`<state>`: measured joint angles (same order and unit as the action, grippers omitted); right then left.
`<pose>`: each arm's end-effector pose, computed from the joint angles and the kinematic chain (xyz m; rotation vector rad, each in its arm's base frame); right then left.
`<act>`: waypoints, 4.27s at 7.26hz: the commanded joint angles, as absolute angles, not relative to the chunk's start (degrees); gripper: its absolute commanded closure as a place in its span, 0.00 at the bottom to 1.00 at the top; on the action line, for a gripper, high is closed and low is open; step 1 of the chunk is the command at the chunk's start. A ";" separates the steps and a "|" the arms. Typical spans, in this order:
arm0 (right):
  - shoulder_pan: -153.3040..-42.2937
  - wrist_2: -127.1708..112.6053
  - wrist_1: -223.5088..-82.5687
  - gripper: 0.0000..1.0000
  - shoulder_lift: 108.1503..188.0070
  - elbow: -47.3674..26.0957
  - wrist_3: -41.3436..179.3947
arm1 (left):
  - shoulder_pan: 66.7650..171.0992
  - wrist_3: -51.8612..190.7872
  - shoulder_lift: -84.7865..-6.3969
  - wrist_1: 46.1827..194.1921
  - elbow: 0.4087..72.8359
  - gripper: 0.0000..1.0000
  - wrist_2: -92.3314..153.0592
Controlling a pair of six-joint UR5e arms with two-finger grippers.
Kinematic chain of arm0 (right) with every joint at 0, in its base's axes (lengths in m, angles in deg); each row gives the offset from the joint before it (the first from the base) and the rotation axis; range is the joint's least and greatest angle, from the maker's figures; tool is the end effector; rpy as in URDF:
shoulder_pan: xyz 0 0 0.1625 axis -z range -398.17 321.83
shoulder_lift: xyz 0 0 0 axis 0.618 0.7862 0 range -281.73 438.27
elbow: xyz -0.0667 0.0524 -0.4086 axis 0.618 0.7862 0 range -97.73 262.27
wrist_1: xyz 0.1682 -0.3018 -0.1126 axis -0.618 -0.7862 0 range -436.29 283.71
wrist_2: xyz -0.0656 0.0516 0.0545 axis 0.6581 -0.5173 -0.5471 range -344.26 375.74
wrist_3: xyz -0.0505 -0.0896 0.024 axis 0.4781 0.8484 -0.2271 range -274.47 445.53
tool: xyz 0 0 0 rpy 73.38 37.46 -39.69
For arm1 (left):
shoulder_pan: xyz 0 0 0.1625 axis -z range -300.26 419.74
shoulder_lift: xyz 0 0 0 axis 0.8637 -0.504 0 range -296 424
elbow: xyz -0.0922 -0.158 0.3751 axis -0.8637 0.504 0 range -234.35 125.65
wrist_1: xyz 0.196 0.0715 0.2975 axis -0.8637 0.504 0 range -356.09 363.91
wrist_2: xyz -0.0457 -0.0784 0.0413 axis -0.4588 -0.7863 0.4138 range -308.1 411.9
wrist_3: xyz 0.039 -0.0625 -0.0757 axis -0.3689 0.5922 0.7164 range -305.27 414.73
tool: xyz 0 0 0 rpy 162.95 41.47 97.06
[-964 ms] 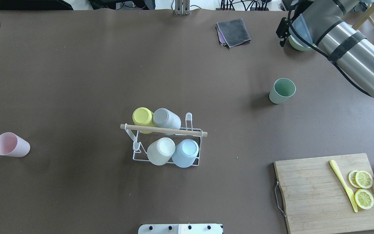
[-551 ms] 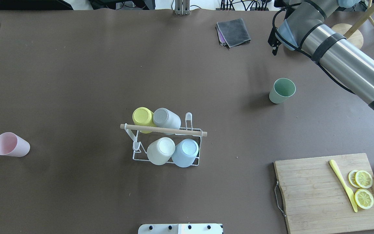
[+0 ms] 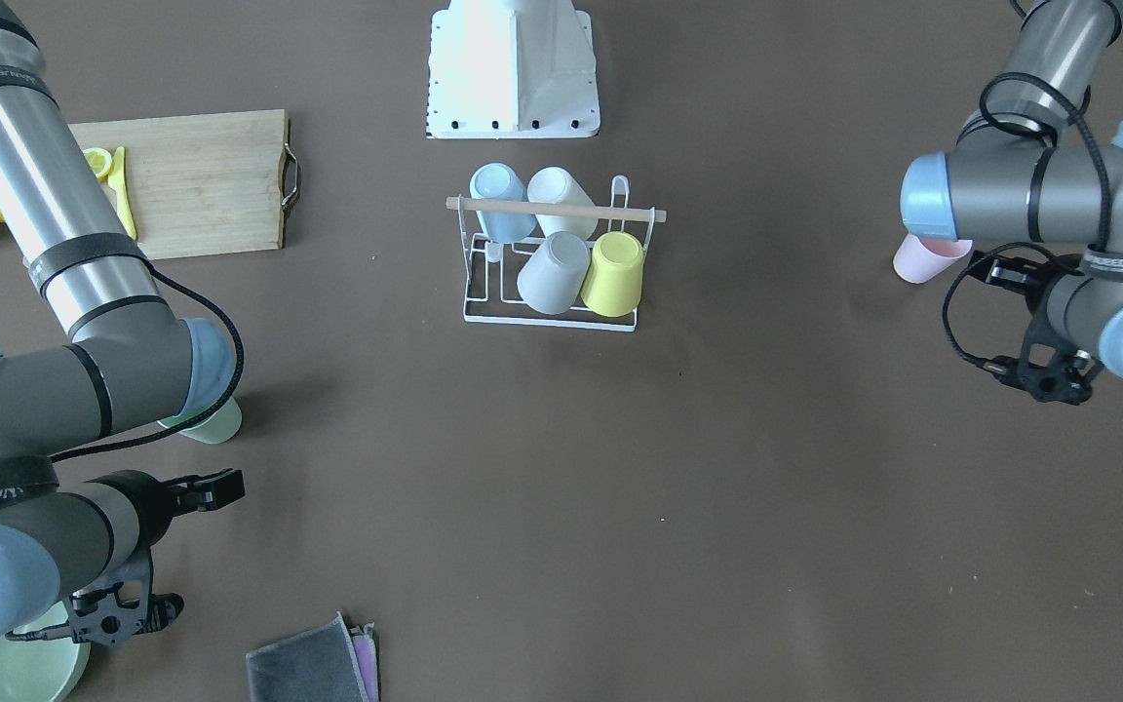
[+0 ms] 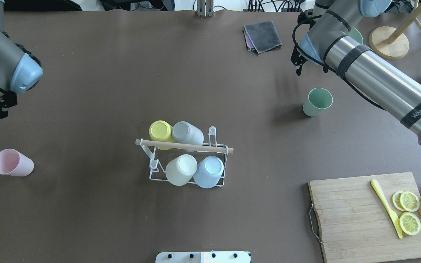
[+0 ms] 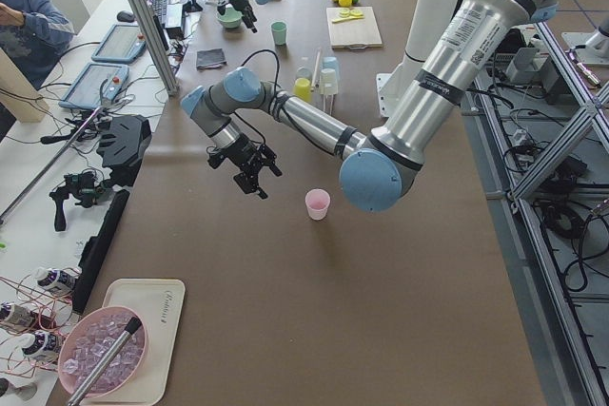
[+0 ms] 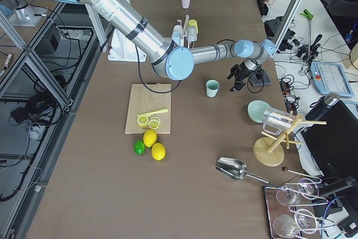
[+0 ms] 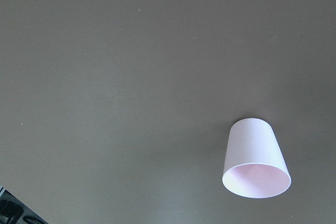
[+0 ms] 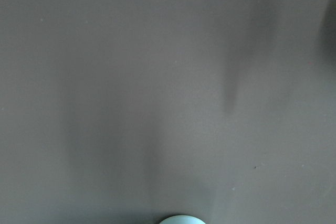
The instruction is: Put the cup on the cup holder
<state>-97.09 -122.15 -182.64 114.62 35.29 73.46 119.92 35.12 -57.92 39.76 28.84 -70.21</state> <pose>-0.3455 -0.6797 0.4278 -0.3957 -0.7444 -0.2702 0.2167 -0.5333 0.4998 -0.5507 0.5121 0.6808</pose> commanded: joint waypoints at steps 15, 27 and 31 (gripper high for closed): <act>-94.51 -125.68 -193.54 0.00 106.05 56.16 89.92 | 102.37 28.98 -61.51 40.74 17.37 0.07 -57.79; -91.96 -124.80 -197.14 0.82 105.34 58.19 90.01 | 100.61 29.33 -58.79 36.34 18.08 0.11 -54.53; -95.29 -124.80 -204.96 1.00 101.57 57.14 94.84 | 100.61 29.33 -57.82 35.90 18.16 0.34 -55.86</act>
